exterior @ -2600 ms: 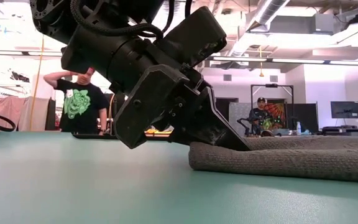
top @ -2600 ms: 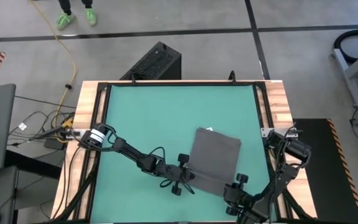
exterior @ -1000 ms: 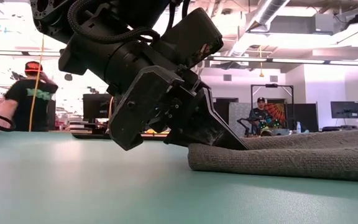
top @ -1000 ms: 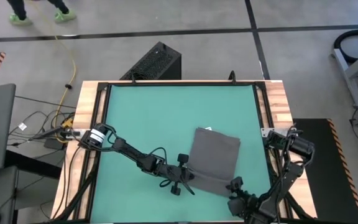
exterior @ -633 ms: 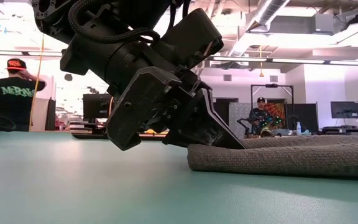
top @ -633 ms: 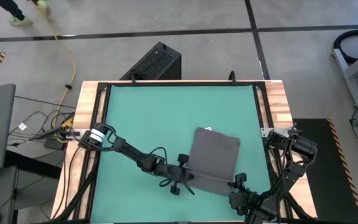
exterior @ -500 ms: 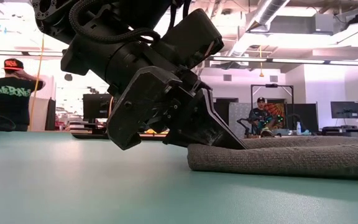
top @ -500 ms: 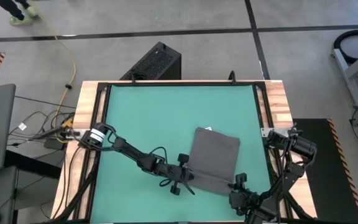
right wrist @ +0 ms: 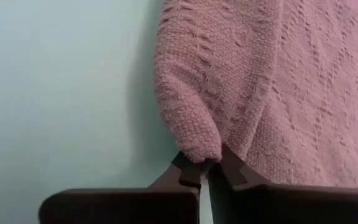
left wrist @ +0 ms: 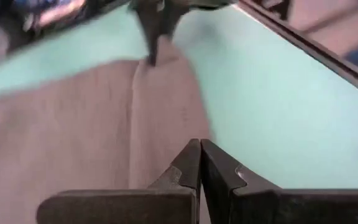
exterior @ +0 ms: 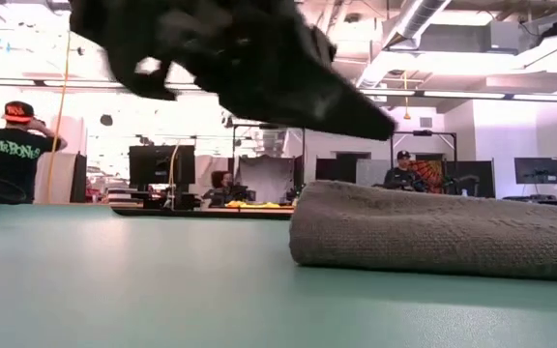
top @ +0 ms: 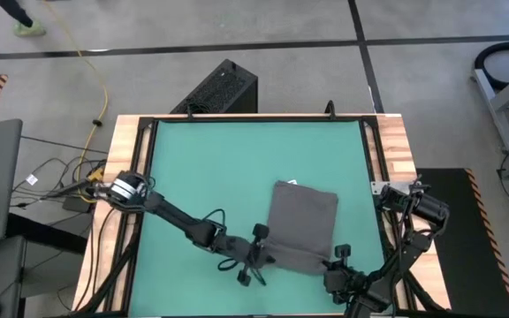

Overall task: Roll towel
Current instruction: Roll the gray towel

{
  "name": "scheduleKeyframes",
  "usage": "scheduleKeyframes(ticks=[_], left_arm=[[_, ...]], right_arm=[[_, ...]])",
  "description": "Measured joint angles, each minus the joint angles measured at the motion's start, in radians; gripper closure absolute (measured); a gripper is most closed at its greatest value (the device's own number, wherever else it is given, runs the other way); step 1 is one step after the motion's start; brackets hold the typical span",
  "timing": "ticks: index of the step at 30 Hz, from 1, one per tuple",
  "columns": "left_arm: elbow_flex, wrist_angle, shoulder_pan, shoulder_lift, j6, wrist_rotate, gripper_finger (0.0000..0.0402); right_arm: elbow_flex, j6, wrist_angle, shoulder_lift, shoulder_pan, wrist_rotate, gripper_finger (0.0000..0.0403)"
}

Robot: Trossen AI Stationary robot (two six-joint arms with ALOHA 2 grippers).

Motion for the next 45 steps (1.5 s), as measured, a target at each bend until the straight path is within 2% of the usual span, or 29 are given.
scheduleKeyframes(ticks=[4,6,8,12,14,20,23,25,28,30,34,37,45], left_arm=[[-0.001,-0.121,-0.051,-0.021,0.288,0.045,0.0396],[-0.001,-0.181,-0.076,-0.021,0.403,0.027,0.0384],[-0.001,-0.23,-0.094,-0.023,0.486,-0.038,0.0366],[0.005,-0.226,-0.108,-0.023,0.574,-0.259,0.0318],[0.02,-0.227,-0.112,-0.023,0.582,-0.296,0.029],[0.023,-0.313,-0.11,-0.015,0.524,-0.189,0.0219],[0.023,-0.283,-0.12,-0.014,0.546,-0.248,0.0202],[0.024,-0.259,-0.123,-0.014,0.58,-0.297,0.0196],[0.024,-0.279,-0.107,-0.005,0.574,-0.223,0.0192],[0.023,-0.291,-0.102,0.004,0.576,-0.217,0.0192],[0.023,-0.222,-0.092,0.034,0.619,-0.291,0.0191],[0.024,-0.215,-0.072,0.054,0.62,-0.232,0.0191],[0.026,-0.187,-0.054,0.077,0.548,-0.313,0.0191]], right_arm=[[0.0,-0.004,0.001,0.0,0.003,0.0,0.0381],[0.0,-0.004,-0.001,0.0,0.008,0.0,0.0381],[0.0,-0.004,-0.001,0.0,0.008,0.0,0.0376],[0.0,-0.001,-0.001,0.0,0.008,-0.001,0.0372],[0.0,0.0,0.0,0.0,0.008,-0.001,0.0375],[0.001,0.0,0.001,0.0,0.006,-0.004,0.0376],[0.001,0.0,0.002,0.0,0.006,-0.004,0.0375],[0.001,0.0,0.002,0.0,0.006,-0.004,0.0376],[0.001,0.001,0.002,0.0,0.006,-0.004,0.0376],[0.001,0.001,0.003,0.0,0.006,-0.004,0.0374],[0.001,0.002,0.006,0.0,0.006,-0.006,0.0374],[0.002,0.003,0.007,0.0,0.006,-0.008,0.0375],[0.003,0.025,0.009,-0.002,0.01,-0.025,0.0374]])
